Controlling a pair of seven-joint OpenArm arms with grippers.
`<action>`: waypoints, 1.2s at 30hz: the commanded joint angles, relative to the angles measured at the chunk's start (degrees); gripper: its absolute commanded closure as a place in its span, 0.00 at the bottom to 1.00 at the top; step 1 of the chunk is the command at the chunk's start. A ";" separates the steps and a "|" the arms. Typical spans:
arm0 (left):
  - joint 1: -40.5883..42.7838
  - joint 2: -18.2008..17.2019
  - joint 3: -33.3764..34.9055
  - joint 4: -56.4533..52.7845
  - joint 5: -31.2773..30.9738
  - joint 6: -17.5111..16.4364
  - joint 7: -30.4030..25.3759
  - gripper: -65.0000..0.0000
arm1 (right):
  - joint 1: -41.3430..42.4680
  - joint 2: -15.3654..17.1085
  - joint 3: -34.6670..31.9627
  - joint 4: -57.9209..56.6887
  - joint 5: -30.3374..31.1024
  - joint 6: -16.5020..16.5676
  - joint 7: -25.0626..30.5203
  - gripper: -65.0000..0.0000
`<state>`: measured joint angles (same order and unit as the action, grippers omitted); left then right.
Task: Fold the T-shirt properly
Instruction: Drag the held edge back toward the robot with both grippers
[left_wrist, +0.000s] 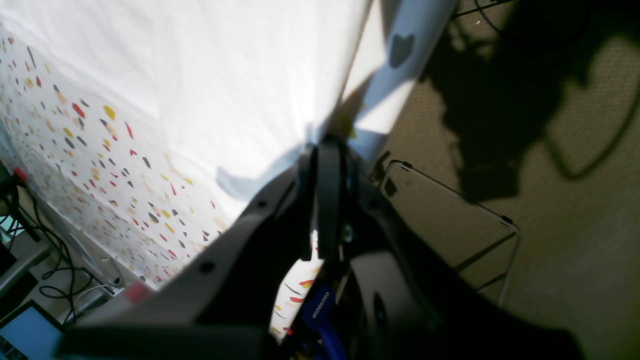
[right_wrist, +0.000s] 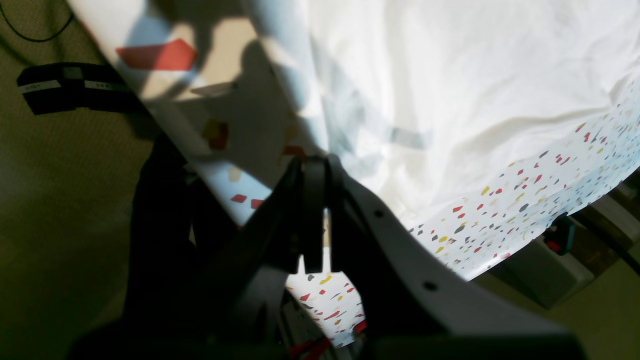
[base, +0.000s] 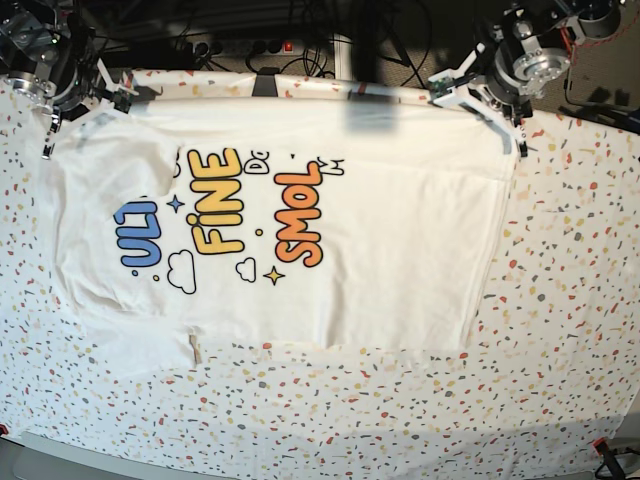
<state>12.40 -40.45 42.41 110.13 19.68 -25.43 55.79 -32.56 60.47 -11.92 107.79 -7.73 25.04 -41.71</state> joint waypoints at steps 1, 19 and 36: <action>0.74 -0.68 0.07 0.35 -1.70 -0.85 1.62 1.00 | 0.17 1.27 0.66 0.76 -0.79 -0.68 -1.25 1.00; 0.74 -0.68 0.07 0.35 -1.70 -0.85 4.66 1.00 | 0.17 1.29 0.66 0.76 0.76 3.76 -1.22 1.00; 0.74 -0.68 0.07 0.35 -1.68 -0.85 4.20 0.98 | 0.20 1.29 0.66 0.76 1.97 3.02 -1.22 0.65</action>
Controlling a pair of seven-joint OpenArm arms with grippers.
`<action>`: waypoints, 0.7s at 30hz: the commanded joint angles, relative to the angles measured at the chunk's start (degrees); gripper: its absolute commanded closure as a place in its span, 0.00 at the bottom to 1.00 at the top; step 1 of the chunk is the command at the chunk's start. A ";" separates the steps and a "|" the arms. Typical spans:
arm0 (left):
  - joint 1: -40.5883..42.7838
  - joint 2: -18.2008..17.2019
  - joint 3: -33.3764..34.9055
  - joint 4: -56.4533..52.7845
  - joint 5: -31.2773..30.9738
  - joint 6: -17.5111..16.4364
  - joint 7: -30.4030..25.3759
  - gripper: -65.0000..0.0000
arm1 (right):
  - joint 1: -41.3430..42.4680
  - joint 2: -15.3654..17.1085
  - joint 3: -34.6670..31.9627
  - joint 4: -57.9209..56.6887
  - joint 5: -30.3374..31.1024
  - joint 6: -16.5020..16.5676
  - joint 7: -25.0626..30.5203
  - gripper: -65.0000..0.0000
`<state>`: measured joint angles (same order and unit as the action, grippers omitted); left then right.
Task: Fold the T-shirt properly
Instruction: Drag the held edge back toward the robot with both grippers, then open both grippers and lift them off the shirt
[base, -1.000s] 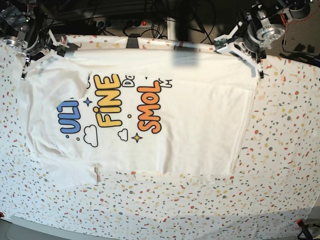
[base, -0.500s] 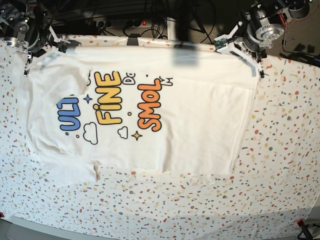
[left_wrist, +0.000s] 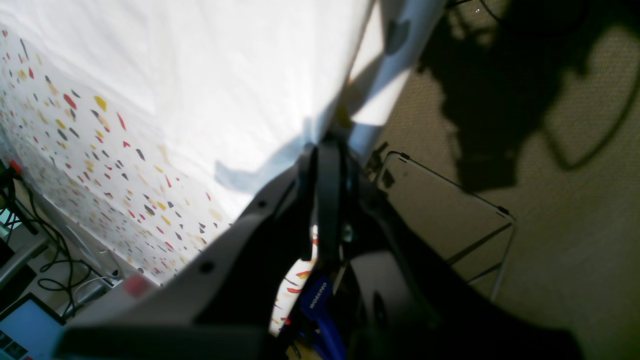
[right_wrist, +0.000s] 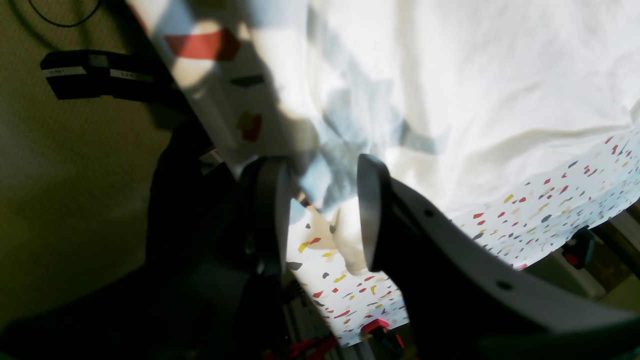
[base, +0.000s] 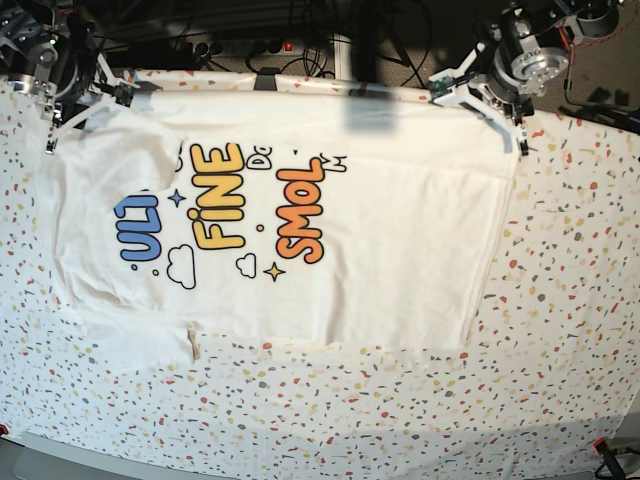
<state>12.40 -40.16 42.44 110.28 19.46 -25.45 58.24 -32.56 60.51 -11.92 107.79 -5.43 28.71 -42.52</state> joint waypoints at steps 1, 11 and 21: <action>0.74 -0.96 0.04 0.20 -1.46 -0.83 1.75 0.95 | 0.22 1.22 0.66 0.76 -0.33 -0.66 -0.42 0.65; 0.74 -0.98 0.04 0.20 1.95 -0.83 1.77 0.92 | 0.20 1.25 0.66 0.76 -0.33 -0.66 -0.44 0.65; 0.74 -0.98 0.04 6.78 6.01 -0.81 2.34 0.92 | 0.20 1.25 0.66 0.76 -0.33 -0.66 -0.50 0.65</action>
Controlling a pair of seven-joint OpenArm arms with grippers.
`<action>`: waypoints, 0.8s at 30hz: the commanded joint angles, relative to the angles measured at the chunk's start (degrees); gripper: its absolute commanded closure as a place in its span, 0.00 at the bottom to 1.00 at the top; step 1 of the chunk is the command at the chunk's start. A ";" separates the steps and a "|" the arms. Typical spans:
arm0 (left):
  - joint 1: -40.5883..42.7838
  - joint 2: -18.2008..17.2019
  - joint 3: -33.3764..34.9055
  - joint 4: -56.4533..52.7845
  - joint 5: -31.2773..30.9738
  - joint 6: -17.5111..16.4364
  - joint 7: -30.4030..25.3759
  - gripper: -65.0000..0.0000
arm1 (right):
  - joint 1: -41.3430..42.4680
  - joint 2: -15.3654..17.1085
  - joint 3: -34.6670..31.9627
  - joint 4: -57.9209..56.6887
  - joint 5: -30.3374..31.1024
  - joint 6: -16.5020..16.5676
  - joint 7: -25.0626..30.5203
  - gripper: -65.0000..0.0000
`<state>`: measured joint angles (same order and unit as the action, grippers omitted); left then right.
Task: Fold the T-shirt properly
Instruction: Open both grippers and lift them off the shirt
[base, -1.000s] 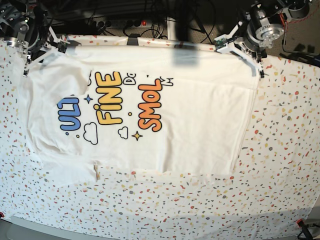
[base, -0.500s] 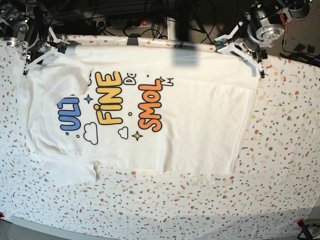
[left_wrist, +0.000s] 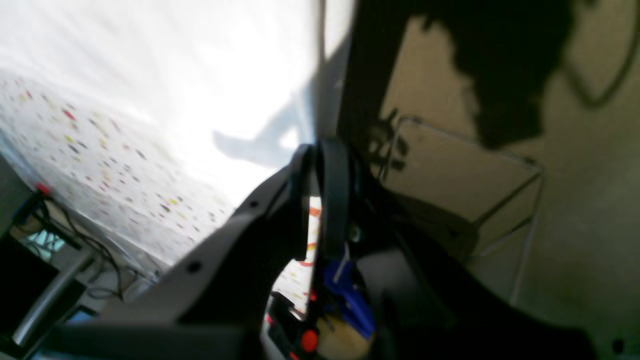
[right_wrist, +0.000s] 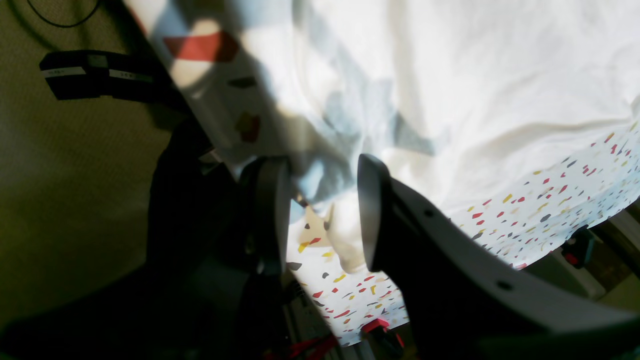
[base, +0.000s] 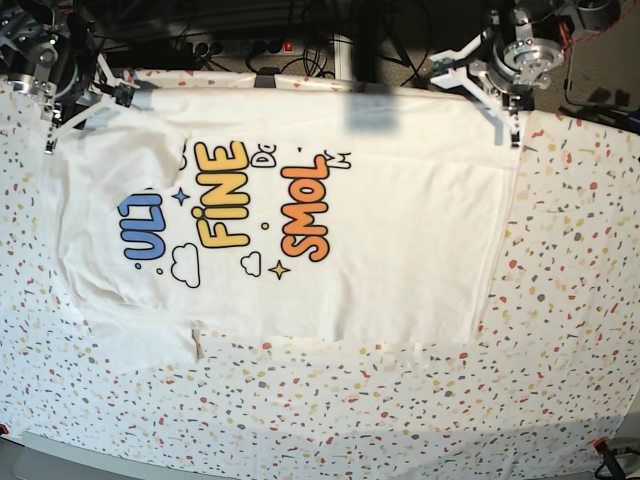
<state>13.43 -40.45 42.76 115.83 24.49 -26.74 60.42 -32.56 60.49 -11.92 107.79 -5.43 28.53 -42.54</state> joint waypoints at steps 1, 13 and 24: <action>-0.28 -0.70 -0.28 2.69 0.98 0.50 -0.13 0.92 | 0.20 1.27 0.66 0.76 -0.33 -0.48 -0.55 0.65; -0.28 -0.70 -0.31 9.75 1.01 0.61 -2.23 0.92 | 0.20 1.27 0.66 0.76 -0.28 -0.50 -0.52 0.65; -0.28 -0.68 -0.31 9.75 1.01 12.50 -7.26 0.65 | 0.20 1.29 0.66 0.76 -0.28 -3.61 -4.79 0.49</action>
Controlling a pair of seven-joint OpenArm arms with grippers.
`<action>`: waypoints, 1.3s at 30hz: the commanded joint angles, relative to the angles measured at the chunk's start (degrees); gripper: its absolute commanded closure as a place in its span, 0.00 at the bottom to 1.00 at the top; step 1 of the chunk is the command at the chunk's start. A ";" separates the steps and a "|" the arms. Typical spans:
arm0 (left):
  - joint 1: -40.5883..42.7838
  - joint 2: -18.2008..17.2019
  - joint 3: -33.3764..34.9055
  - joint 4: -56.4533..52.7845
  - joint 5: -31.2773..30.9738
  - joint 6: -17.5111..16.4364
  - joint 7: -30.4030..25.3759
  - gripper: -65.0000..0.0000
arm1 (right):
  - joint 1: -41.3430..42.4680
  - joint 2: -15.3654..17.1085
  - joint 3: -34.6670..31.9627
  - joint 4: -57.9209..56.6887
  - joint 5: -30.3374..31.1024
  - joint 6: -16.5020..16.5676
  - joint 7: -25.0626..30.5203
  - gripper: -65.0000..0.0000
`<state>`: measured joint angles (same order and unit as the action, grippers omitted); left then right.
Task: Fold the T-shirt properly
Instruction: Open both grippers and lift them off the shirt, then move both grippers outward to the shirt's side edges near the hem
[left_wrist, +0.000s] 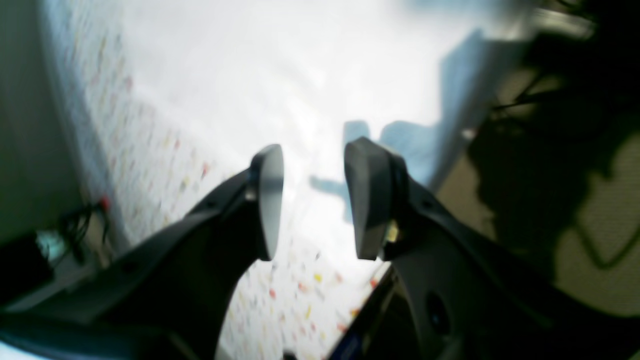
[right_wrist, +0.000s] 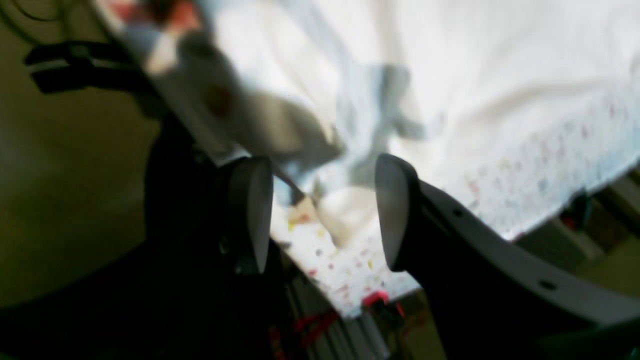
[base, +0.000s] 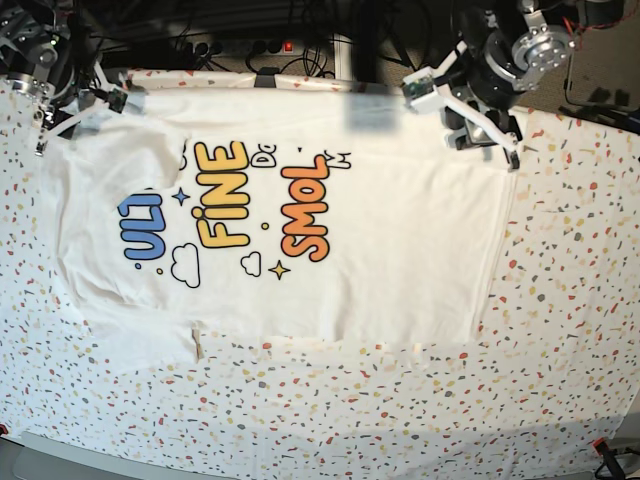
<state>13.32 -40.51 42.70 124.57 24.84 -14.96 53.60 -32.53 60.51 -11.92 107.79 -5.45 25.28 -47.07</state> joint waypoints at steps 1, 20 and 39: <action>-0.17 -0.61 -0.24 1.01 0.63 0.90 0.20 0.65 | 0.15 1.27 0.66 0.76 -0.22 -0.33 -0.22 0.49; -0.35 -0.61 -0.22 1.01 0.66 8.13 2.08 0.65 | 0.48 1.22 0.68 14.38 2.95 -0.37 1.62 0.49; -10.16 4.68 -0.28 1.01 6.64 22.51 -4.87 0.65 | 14.86 -11.45 0.68 15.58 2.49 -20.83 0.94 0.49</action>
<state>3.88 -35.42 42.81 124.57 30.26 6.87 49.65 -18.22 48.10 -11.77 122.41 -2.42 5.04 -47.00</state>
